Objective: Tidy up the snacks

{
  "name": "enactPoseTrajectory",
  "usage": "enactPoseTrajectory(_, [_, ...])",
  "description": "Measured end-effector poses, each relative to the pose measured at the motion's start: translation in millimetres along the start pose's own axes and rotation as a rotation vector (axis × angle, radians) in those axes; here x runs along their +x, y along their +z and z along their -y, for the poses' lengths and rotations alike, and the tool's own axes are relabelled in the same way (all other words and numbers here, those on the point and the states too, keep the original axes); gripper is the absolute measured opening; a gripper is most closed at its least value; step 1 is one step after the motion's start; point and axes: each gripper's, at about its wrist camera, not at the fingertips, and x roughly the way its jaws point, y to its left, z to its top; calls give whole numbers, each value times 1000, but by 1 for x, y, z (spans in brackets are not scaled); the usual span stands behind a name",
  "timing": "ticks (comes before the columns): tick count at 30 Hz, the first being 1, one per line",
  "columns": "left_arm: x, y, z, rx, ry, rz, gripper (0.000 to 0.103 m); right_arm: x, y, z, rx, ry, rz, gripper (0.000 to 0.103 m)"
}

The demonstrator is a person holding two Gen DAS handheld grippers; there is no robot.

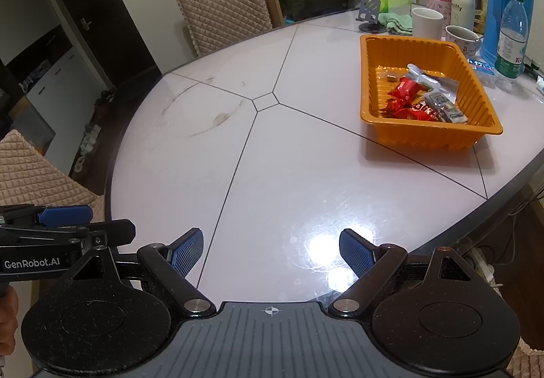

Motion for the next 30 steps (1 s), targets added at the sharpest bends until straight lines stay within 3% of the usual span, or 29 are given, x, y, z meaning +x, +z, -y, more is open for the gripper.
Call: enactPoseTrajectory(30, [2,2,1,-4,-1,-2,72,0,4,2,-2,3,-2,87])
